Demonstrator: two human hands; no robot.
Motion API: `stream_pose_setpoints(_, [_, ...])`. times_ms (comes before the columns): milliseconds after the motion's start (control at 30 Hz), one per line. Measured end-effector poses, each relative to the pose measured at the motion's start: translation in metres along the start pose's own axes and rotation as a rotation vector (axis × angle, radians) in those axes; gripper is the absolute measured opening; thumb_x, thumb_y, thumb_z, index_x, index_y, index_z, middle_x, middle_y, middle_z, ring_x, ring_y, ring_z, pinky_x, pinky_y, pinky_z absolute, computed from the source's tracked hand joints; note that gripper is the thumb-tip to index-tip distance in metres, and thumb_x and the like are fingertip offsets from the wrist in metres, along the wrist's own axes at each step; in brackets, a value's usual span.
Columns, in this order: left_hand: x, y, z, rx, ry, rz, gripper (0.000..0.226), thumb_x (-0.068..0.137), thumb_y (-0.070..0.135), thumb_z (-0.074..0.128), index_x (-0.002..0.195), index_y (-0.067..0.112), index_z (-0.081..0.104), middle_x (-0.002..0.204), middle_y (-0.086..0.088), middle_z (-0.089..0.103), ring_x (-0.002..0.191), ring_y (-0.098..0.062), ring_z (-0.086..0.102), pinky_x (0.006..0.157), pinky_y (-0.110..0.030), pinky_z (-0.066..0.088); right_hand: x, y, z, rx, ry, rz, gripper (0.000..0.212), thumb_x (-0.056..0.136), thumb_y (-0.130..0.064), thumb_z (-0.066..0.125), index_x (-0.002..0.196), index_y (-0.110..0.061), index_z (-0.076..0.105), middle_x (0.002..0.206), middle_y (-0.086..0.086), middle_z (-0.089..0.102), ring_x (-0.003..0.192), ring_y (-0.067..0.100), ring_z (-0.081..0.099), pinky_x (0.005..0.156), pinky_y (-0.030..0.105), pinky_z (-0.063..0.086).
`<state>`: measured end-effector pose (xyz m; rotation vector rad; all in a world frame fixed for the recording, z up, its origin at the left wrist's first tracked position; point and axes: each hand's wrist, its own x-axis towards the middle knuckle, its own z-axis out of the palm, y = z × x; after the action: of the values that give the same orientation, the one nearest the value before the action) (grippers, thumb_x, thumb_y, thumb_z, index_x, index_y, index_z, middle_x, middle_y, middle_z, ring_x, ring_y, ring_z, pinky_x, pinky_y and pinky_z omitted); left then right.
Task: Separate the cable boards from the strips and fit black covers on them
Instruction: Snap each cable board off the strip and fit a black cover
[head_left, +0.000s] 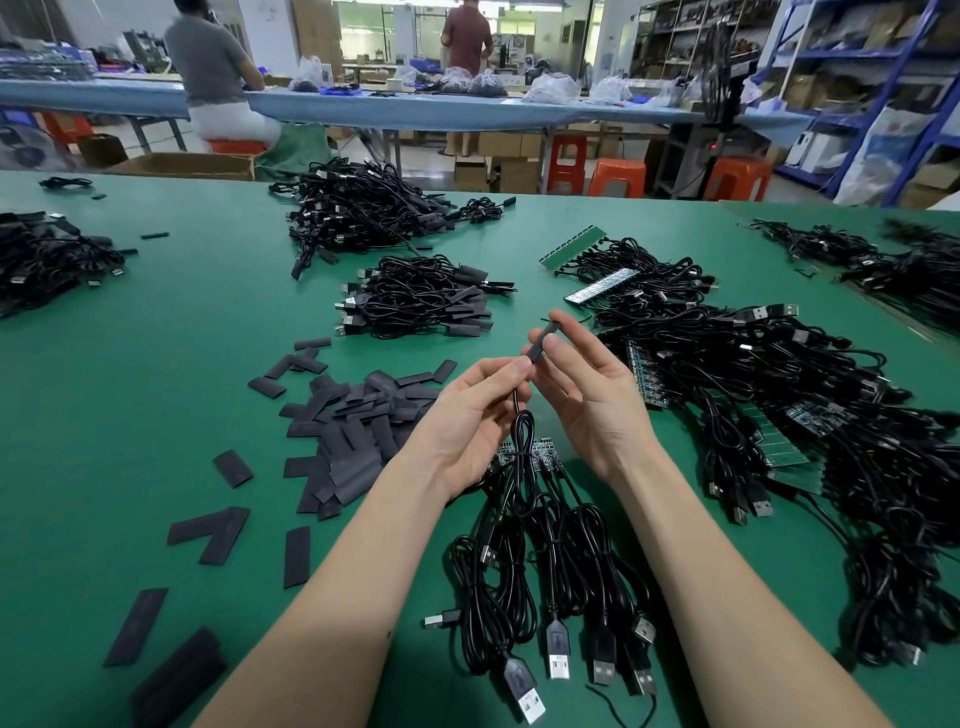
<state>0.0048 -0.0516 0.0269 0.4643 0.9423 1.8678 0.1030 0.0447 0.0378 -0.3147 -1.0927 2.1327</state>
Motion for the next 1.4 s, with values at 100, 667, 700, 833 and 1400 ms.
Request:
stream_pose_setpoints(100, [0.0, 0.0, 0.0, -0.009, 0.002, 0.0, 0.006, 0.071, 0.015, 0.077, 0.075, 0.018, 0.074, 0.082, -0.001, 0.073, 0.064, -0.004, 0.061, 0.06, -0.012, 0.048, 0.0, 0.001, 0.0, 0.005, 0.017, 0.001, 0.033, 0.075, -0.007, 0.076, 0.106, -0.016, 0.075, 0.102, 0.012, 0.076, 0.084, 0.016, 0.073, 0.077, 0.025, 0.059])
stream_pose_setpoints(667, [0.004, 0.001, 0.002, 0.178, -0.039, 0.016, 0.027, 0.074, 0.024, 0.075, 0.097, 0.014, 0.064, 0.084, 0.002, 0.073, 0.078, -0.012, 0.065, 0.07, -0.019, 0.051, 0.007, -0.003, 0.003, 0.134, 0.195, 0.022, 0.026, 0.085, 0.002, 0.07, 0.108, -0.012, 0.071, 0.091, 0.009, 0.076, 0.082, 0.017, 0.072, 0.079, 0.025, 0.06])
stream_pose_setpoints(700, [0.004, 0.001, 0.003, 0.236, -0.048, 0.011, 0.026, 0.078, 0.02, 0.076, 0.1, 0.014, 0.064, 0.087, -0.001, 0.071, 0.083, -0.015, 0.064, 0.072, -0.021, 0.049, 0.007, -0.004, 0.003, 0.157, 0.228, 0.02, 0.024, 0.087, 0.002, 0.07, 0.107, -0.012, 0.07, 0.09, 0.009, 0.076, 0.082, 0.017, 0.072, 0.08, 0.025, 0.06])
stream_pose_setpoints(833, [0.003, -0.001, 0.001, 0.479, -0.07, -0.002, 0.031, 0.086, 0.002, 0.074, 0.112, 0.014, 0.063, 0.099, -0.013, 0.069, 0.082, -0.024, 0.065, 0.084, -0.035, 0.054, 0.011, -0.006, 0.0, 0.224, 0.32, -0.024, 0.023, 0.09, 0.001, 0.068, 0.108, -0.013, 0.069, 0.086, 0.007, 0.074, 0.081, 0.016, 0.072, 0.081, 0.024, 0.06])
stream_pose_setpoints(1400, [0.073, 0.077, -0.003, 1.108, 0.157, 0.24, 0.016, 0.09, 0.009, 0.071, 0.105, 0.015, 0.069, 0.086, -0.006, 0.075, 0.075, -0.016, 0.073, 0.071, -0.023, 0.056, 0.016, 0.016, -0.01, -0.201, 0.298, 0.014, 0.009, 0.101, -0.017, 0.059, 0.106, -0.01, 0.063, 0.087, 0.008, 0.075, 0.068, 0.017, 0.069, 0.067, 0.026, 0.06])
